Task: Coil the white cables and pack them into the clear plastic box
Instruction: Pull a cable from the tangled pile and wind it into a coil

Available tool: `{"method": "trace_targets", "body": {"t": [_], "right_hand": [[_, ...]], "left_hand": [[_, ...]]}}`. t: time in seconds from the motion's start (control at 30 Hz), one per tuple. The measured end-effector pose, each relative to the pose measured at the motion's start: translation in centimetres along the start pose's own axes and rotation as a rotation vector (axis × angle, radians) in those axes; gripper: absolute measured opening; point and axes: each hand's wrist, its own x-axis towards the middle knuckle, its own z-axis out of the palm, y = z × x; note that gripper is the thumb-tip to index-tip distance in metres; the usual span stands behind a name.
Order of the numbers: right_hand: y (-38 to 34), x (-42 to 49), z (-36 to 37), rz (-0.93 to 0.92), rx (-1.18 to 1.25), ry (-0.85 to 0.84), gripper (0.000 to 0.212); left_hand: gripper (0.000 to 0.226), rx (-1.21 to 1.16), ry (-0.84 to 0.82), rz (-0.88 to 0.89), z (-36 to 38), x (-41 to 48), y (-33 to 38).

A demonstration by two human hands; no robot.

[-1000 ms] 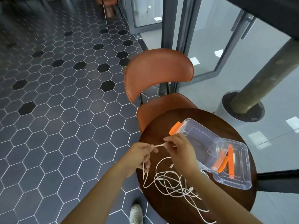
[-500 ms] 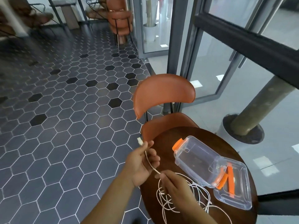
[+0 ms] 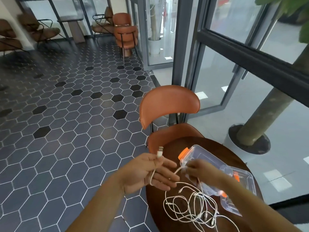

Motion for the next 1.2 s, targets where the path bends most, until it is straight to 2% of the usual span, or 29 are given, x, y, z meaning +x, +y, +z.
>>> {"method": "trace_targets", "body": {"t": [0.1,0.17,0.23,0.37,0.47,0.57,0.67,0.73,0.83,0.97,1.07,1.2], "right_hand": [[-4.8,0.0,-2.1,-0.036,0.107,0.103,0.028],[-7.8,-0.6,-2.3,-0.063,0.15,0.152,0.029],[-9.8,-1.6,-1.5,-0.106,0.124,0.233,0.03],[-10.8,-3.6,1.7,-0.228,0.147,0.315,0.036],[-10.5,-4.5,4.2,-0.28,-0.158,0.364,0.034],[-9.8,-5.6,5.9,-0.32,-0.461,0.448,0.047],[-8.5,-6.0,7.1,-0.274,-0.424,0.404,0.052],[-7.4,-5.7,6.7,-0.238,-0.194,0.307,0.046],[-5.2,-4.3,4.4,-0.184,0.112,0.112,0.028],[-2.9,-3.1,-0.4,-0.15,0.051,0.1,0.024],[-2.6,-2.8,-4.1,-0.141,0.074,0.045,0.03],[-5.6,-1.8,-5.8,-0.078,0.071,0.254,0.035]], "left_hand": [[0.035,0.245,0.059,-0.047,0.8,0.6,-0.8],[0.034,0.248,0.184,-0.006,1.0,1.2,-1.4],[0.037,0.058,0.294,0.066,1.1,1.8,-1.7],[0.035,-0.225,0.337,0.18,1.5,2.3,-1.6],[0.044,-0.401,0.351,0.191,1.8,2.7,-1.5],[0.048,-0.498,0.359,0.228,1.7,3.0,-0.9],[0.047,-0.611,0.331,0.312,1.5,3.0,0.0],[0.046,-0.668,0.254,0.348,1.6,2.4,0.7],[0.042,-0.542,0.16,0.332,2.0,1.6,1.1],[0.039,-0.275,0.11,0.303,1.6,0.4,2.3],[0.036,0.027,0.032,0.217,1.0,-0.3,3.6],[0.035,0.215,-0.109,0.03,1.9,0.8,3.6]]}}
